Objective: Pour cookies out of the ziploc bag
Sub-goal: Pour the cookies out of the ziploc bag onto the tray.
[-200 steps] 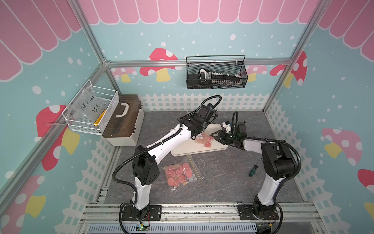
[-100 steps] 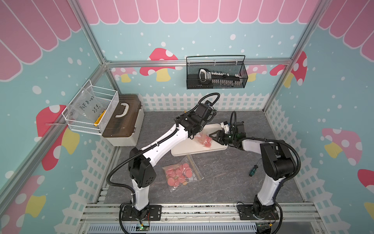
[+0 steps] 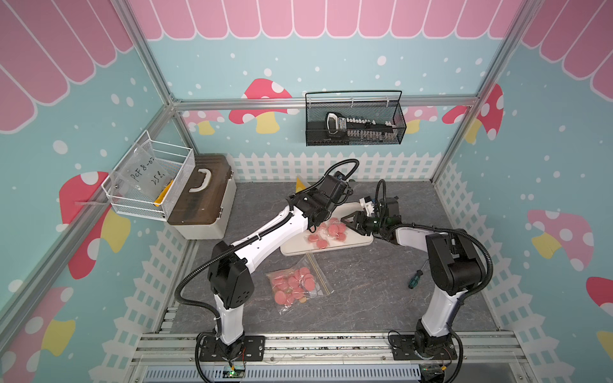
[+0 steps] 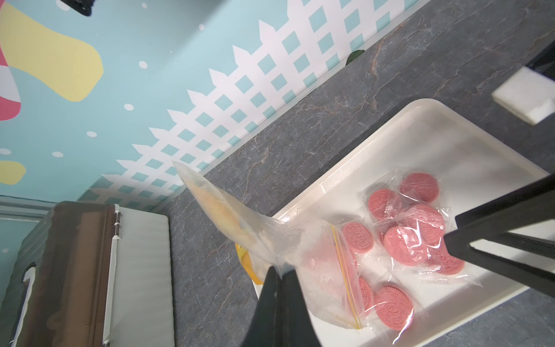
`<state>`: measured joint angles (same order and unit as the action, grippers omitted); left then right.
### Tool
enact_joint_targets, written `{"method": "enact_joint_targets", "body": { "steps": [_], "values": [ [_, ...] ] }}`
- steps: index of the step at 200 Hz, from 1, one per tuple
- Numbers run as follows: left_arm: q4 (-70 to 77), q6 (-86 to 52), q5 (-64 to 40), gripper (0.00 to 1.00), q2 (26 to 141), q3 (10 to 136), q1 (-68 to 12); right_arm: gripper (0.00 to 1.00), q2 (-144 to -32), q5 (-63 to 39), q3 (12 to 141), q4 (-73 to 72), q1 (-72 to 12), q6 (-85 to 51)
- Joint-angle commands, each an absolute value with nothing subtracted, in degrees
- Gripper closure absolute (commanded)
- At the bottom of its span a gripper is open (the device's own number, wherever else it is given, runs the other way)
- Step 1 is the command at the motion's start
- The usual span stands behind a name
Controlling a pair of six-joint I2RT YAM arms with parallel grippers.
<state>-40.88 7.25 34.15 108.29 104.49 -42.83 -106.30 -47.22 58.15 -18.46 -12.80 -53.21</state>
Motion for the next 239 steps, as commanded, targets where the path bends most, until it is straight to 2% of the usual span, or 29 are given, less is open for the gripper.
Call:
{"method": "enact_joint_targets", "body": {
  "steps": [1, 120, 196, 239],
  "values": [
    [-40.1, 6.8, 35.6, 1.00, 105.4, 103.7, -42.6, 0.46, -106.4, -47.7, 59.4, -19.2, -13.2, -53.5],
    [-36.8, 5.5, 41.0, 1.00, 96.6, 97.1, -39.2, 0.46, -105.8, -48.3, 60.1, -18.3, -13.5, -52.7],
    [-35.0, -4.1, 47.1, 1.00, 85.2, 85.3, -34.5, 0.45, -105.7, -47.9, 62.3, -14.4, -14.7, -50.2],
    [-31.5, -12.4, 49.0, 1.00, 73.0, 72.2, -30.3, 0.45, -106.0, -48.3, 62.7, -14.2, -15.1, -50.0]
  ]
}}
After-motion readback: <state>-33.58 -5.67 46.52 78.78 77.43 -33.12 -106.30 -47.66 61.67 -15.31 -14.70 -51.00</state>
